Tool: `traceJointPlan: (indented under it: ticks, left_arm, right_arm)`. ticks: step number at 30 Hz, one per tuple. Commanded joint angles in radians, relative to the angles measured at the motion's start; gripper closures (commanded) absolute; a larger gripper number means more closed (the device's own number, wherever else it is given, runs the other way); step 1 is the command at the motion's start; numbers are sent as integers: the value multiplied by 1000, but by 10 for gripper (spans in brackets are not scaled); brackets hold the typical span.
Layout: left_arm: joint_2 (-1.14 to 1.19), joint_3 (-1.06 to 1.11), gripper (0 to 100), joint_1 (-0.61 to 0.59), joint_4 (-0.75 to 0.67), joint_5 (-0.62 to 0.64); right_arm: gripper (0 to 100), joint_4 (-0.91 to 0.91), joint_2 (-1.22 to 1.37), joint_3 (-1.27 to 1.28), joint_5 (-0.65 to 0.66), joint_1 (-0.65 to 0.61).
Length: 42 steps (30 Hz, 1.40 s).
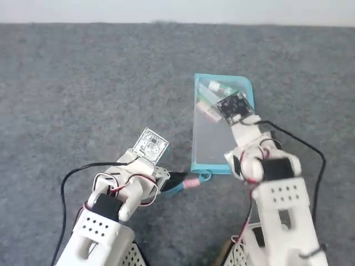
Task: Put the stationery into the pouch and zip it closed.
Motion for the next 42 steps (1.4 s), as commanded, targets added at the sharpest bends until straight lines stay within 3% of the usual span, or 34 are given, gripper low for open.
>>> traceJointPlan:
  ticks: [1,6,11,16,21,26,28,34,40,42]
  left_arm:
    - [-17,-77,625,-11,3,-5]
    - [-17,-116,626,-114,0,109]
    - [-17,-96,626,-143,-68,173]
    - [-29,-93,626,-204,-86,183]
    - [-227,-22,629,-221,-48,184]
    - [-500,124,683,-166,8,180]
    - [-574,159,755,-144,14,178]
    - [-508,159,991,-143,-48,178]
    - [-500,159,979,-137,-40,178]
    - [-500,159,979,-146,41,176]
  right_arm:
    - [641,-35,-157,69,-18,-10]
    - [641,-125,-315,281,-20,-4]
    - [649,-104,-458,408,-18,-2]
    - [829,-93,-599,486,-18,-1]
    - [995,-91,-728,549,-17,-1]
    - [946,-53,-839,614,-17,-1]
    - [944,-48,-889,644,-17,8]
    - [944,-61,-895,730,-17,81]
    - [944,-53,-895,750,-17,137]
    - [944,-41,-891,750,-17,166]
